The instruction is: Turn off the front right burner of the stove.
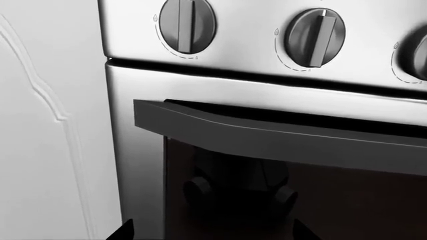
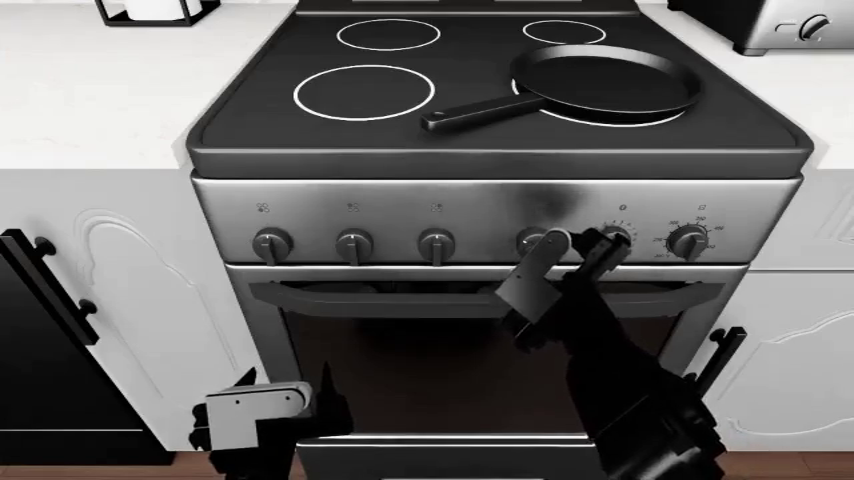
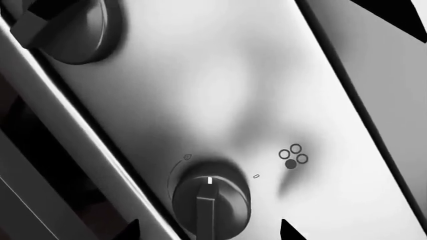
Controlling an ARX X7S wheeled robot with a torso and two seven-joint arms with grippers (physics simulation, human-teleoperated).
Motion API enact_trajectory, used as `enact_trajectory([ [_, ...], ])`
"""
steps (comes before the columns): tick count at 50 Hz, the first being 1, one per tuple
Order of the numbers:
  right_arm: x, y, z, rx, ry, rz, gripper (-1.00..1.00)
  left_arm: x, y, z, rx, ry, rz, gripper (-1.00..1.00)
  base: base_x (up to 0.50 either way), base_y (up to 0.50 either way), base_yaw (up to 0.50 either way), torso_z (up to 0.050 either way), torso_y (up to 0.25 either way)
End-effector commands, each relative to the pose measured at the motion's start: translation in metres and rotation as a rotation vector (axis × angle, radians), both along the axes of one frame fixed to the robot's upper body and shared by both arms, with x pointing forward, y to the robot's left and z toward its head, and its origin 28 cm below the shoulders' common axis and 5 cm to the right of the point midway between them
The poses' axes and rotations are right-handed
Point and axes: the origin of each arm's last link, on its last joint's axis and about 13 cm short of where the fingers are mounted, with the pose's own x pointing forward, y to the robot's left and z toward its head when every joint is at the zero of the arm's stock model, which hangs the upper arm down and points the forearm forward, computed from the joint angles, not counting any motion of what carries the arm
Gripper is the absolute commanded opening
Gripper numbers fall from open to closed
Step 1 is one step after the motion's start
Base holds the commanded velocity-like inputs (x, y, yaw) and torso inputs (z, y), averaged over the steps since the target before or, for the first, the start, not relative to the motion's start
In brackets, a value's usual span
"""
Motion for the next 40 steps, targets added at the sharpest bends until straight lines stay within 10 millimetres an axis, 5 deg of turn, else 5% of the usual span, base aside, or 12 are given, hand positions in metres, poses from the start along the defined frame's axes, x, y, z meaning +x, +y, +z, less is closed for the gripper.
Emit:
enact_trajectory([
  [1, 0.0017, 0.0007, -0.0002, 0.002, -0.001, 0.006, 1.00, -0.0003, 0.0000, -0.0004, 0.000, 0.001, 0.001, 1.00, 0.00, 0.00, 0.00, 0.000, 0.000],
  [16, 0.0028, 0.0015, -0.0022, 0.003, 0.006, 0.014, 1.00, -0.0008, -0.0003, -0.0006, -0.001, 0.001, 0.001, 1.00, 0.00, 0.00, 0.00, 0.000, 0.000],
  [17, 0.0030, 0.0014, -0.0022, 0.003, 0.005, 0.012, -1.00, -0.0008, -0.0003, -0.0006, -0.001, 0.001, 0.001, 1.00, 0.00, 0.00, 0.00, 0.000, 0.000],
  [40, 0.0034, 0.0015, -0.0007, 0.012, -0.003, 0.015, -1.00, -0.0001, 0.0001, -0.0006, -0.001, 0.003, 0.003, 1.00, 0.00, 0.00, 0.00, 0.000, 0.000],
])
